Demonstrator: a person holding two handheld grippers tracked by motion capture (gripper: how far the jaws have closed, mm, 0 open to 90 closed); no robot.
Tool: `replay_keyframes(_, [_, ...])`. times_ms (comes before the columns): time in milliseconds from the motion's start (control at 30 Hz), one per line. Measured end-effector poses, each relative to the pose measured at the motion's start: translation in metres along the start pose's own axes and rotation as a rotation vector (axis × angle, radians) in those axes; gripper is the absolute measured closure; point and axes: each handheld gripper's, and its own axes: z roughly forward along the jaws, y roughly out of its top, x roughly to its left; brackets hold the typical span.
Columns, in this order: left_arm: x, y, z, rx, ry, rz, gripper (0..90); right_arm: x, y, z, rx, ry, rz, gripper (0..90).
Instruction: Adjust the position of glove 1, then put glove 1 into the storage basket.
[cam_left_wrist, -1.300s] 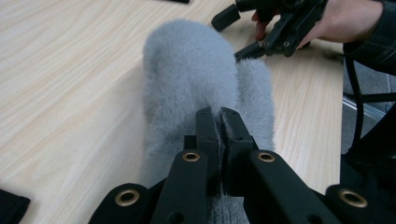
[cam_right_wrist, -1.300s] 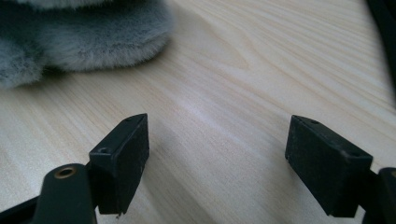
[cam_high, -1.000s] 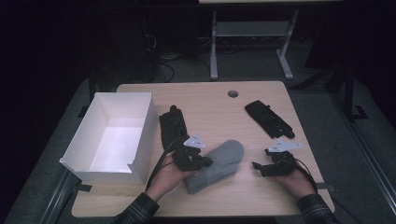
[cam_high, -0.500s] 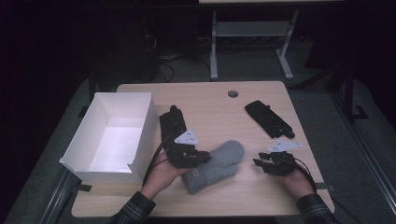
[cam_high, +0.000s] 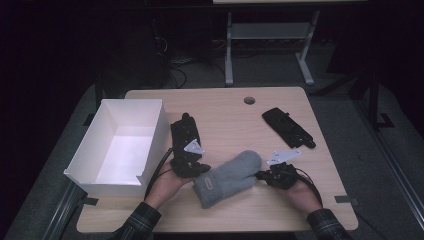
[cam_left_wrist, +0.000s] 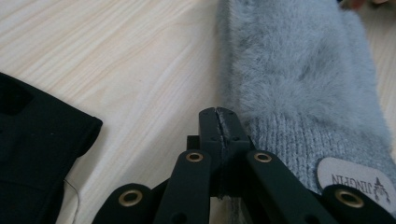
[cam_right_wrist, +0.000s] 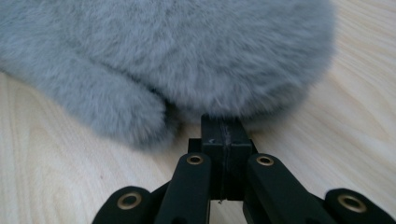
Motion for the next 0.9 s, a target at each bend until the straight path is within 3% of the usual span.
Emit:
replay_keyframes(167, [0.0,-0.005,0.0,-0.008,-0.038,-0.04,89.6,-0.002,0.005,0.009,0.004,0.005,0.001,89.7])
replay_keyframes(300, [-0.002,-0.01,-0.003,-0.002,-0.056,-0.035,89.5,-0.005,0.01,0.014,0.016,-0.003,0.005,89.7])
replay_keyframes(400, [-0.008,-0.018,-0.004,-0.008,-0.097,-0.064,89.5,-0.008,0.019,0.023,0.015,-0.002,0.019,89.8])
replay_keyframes(533, [-0.013,-0.022,-0.004,-0.011,-0.115,-0.067,89.5,-0.012,0.028,0.03,0.015,-0.002,0.015,90.0])
replay_keyframes(633, [-0.015,-0.025,-0.001,-0.021,-0.159,-0.097,89.5,-0.015,0.039,0.041,0.014,0.011,0.021,90.0])
replay_keyframes(767, [-0.018,-0.026,0.001,-0.021,-0.185,-0.109,89.5,-0.017,0.049,0.049,0.014,0.022,0.017,90.0])
replay_keyframes(900, [-0.024,-0.027,0.007,-0.03,-0.246,-0.122,89.5,-0.019,0.061,0.059,0.023,0.028,-0.006,90.0])
